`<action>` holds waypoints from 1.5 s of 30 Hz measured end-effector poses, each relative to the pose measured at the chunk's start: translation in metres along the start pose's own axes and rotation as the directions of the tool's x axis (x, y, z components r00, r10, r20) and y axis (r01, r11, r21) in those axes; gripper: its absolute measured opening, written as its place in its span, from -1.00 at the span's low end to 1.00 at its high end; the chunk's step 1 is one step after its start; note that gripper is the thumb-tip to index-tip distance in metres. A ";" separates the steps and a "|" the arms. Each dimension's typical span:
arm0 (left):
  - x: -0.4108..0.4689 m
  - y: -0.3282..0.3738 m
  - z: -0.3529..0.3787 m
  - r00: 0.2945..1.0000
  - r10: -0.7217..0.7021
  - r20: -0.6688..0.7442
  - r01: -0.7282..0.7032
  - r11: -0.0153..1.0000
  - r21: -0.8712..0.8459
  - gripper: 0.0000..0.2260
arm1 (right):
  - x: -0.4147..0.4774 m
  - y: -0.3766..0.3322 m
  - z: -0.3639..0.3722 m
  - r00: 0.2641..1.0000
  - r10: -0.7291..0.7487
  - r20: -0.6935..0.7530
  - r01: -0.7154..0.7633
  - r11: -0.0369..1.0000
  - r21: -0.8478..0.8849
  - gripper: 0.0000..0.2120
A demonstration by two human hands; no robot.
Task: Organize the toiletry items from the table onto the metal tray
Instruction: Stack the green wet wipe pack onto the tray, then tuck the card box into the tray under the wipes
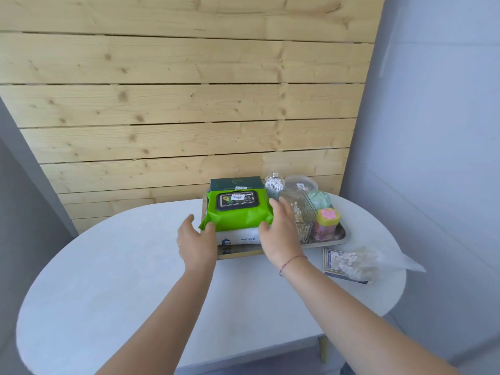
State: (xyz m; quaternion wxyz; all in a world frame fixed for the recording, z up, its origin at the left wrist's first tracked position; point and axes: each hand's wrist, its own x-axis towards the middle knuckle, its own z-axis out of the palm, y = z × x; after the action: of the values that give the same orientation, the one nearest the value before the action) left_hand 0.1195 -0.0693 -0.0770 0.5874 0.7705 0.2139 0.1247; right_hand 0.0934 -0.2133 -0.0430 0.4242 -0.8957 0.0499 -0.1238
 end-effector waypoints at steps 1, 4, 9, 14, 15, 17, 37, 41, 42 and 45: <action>-0.007 0.003 0.001 0.995 0.077 -0.060 -0.073 0.995 0.069 -0.54 | -0.002 0.003 -0.014 0.999 -0.053 -0.008 0.053 0.999 -0.004 -0.54; -0.040 0.012 0.008 0.903 0.415 -0.112 -0.404 0.908 0.109 -0.63 | -0.002 0.019 -0.062 0.988 -0.150 -0.049 0.150 0.989 -0.006 -0.64; -0.104 0.025 0.050 0.699 0.573 0.428 -0.632 0.775 -0.008 -0.83 | -0.005 0.060 -0.153 0.996 0.008 0.085 0.005 0.990 -0.143 -0.70; -0.130 0.020 0.101 0.524 0.297 0.798 -0.548 0.835 0.048 -0.52 | -0.015 0.096 -0.202 0.847 0.230 0.479 -0.055 0.934 -0.352 -0.40; -0.133 0.019 0.110 0.497 0.269 0.825 -0.532 0.846 0.044 -0.43 | -0.016 0.103 -0.207 0.806 0.267 0.529 -0.048 0.919 -0.392 -0.28; -0.134 0.014 0.126 0.453 0.255 0.855 -0.573 0.818 0.060 -0.33 | -0.018 0.116 -0.210 0.768 0.285 0.574 0.018 0.886 -0.464 -0.14; -0.106 -0.011 0.094 0.589 0.284 0.757 -0.779 0.449 0.438 -0.38 | -0.007 0.133 -0.154 0.837 0.127 0.533 0.070 0.940 -0.333 -0.73; -0.087 -0.023 0.042 0.637 0.354 0.685 -0.751 0.486 0.447 -0.40 | -0.004 0.127 -0.139 0.849 0.144 0.508 0.065 0.926 -0.372 -0.68; -0.082 -0.024 0.030 0.650 0.376 0.661 -0.744 0.493 0.451 -0.40 | -0.004 0.126 -0.134 0.856 0.152 0.493 0.077 0.908 -0.413 -0.69; -0.067 -0.024 0.000 0.657 0.495 0.569 -0.753 0.477 0.454 -0.44 | -0.003 0.119 -0.118 0.868 0.176 0.464 0.163 0.782 -0.601 -0.57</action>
State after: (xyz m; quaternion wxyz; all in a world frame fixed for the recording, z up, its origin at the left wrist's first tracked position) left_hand 0.0560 -0.0960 -0.0964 0.2150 0.9557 -0.1705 0.1067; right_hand 0.0610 -0.3761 -0.0632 0.1029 -0.9852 -0.0196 0.1355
